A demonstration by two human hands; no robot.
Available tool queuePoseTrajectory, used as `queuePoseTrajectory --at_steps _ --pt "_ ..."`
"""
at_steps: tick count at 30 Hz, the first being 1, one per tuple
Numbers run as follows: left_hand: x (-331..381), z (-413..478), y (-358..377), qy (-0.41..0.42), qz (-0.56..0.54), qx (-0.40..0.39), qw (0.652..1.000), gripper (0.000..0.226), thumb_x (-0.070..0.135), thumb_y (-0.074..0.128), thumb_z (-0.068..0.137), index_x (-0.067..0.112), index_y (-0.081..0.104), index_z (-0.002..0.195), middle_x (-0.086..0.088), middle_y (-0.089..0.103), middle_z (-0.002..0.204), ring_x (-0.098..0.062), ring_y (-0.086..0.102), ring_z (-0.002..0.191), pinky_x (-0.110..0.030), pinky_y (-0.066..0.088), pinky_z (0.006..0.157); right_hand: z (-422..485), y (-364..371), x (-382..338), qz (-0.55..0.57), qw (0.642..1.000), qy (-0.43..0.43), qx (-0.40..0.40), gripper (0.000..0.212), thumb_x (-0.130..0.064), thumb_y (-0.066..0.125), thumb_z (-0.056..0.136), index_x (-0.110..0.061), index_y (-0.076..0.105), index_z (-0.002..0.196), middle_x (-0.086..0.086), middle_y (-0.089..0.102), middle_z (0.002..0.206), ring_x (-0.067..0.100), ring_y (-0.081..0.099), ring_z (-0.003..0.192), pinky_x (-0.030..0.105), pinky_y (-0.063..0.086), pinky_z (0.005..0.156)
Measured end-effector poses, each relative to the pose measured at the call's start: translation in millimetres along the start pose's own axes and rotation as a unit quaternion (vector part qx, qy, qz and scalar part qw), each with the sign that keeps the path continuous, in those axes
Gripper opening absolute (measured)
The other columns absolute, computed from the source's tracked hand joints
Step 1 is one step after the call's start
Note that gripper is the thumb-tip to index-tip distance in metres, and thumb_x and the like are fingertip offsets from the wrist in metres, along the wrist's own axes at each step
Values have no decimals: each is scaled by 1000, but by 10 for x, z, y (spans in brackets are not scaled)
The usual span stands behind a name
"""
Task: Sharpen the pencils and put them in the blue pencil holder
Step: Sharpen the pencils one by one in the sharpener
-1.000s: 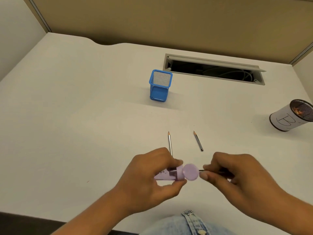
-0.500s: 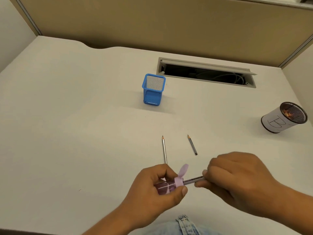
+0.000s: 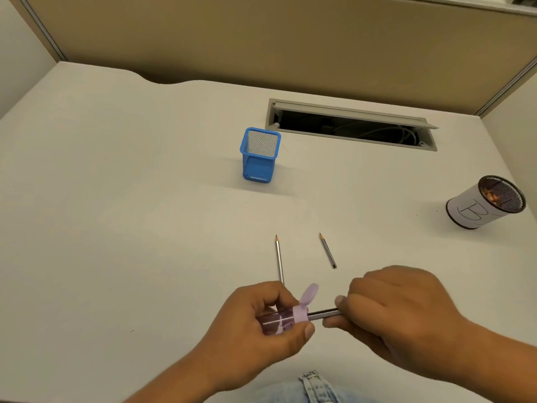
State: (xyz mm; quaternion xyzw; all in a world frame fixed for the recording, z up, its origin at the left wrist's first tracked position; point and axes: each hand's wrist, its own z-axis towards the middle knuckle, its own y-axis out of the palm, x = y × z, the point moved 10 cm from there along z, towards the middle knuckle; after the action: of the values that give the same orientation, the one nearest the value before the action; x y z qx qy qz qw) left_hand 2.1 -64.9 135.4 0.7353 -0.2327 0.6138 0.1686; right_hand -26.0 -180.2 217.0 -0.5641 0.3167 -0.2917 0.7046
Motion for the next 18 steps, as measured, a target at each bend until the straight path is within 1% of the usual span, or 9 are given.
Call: queuePoseTrajectory --at_steps 2,4,6,7,8,12,15,17,18 --pt "200 -55 -10 115 146 18 982 15 37 77 76 29 64 81 18 60 70 4 51 58 -10 38 57 10 60 -6 27 999 26 -34 43 -43 50 97 -20 57 61 -5 47 51 24 39 41 27 32 36" --pt "394 -174 90 247 314 18 916 18 37 73 82 26 65 93 16 56 75 0 46 58 -9 35 53 -38 266 141 184 965 146 -114 41 -51 56 92 -27 42 62 -8 40 48 14 32 43 25 30 41" --pt "412 -256 191 313 387 1 867 22 37 73 84 21 66 97 7 62 77 -8 50 57 -16 40 48 -201 580 262 419 837 302 -180 44 -52 67 85 -25 43 61 -11 39 47 7 29 48 21 27 46" --pt "400 -266 211 316 390 -8 865 22 37 74 83 21 67 97 6 63 77 -10 51 57 -18 42 47 -264 651 279 459 802 334 -185 43 -52 71 82 -24 46 62 -12 41 48 5 31 49 19 27 47" --pt "390 -238 195 295 372 -15 880 21 37 75 82 23 66 95 9 62 77 -7 51 57 -17 41 48 -282 652 304 448 810 333 -179 42 -54 73 80 -24 48 65 -13 46 50 4 34 49 17 28 48" --pt "139 -17 3 64 104 -26 992 15 31 78 79 32 64 79 18 63 68 4 54 56 -8 39 54 -40 164 133 101 985 92 -108 20 -51 62 87 -33 57 80 -14 60 63 8 50 51 18 37 44" --pt "57 21 75 10 -8 -41 999 16 23 77 81 27 63 75 19 63 62 6 53 54 -9 40 54 2 19 -17 0 999 -17 -45 36 -36 55 95 -17 65 67 -2 54 55 24 45 44 29 35 35" --pt "257 0 28 115 128 -14 985 13 30 76 80 31 63 80 16 60 68 0 50 55 -13 40 53 30 93 54 63 995 42 -66 38 -45 56 93 -23 56 63 -7 46 50 19 39 42 27 32 37" --pt "401 -38 39 194 235 -8 952 12 33 75 81 31 64 85 14 59 71 -3 50 56 -15 40 50 7 217 172 176 970 133 -106 41 -50 59 91 -22 50 62 -8 42 48 14 34 43 25 30 39"
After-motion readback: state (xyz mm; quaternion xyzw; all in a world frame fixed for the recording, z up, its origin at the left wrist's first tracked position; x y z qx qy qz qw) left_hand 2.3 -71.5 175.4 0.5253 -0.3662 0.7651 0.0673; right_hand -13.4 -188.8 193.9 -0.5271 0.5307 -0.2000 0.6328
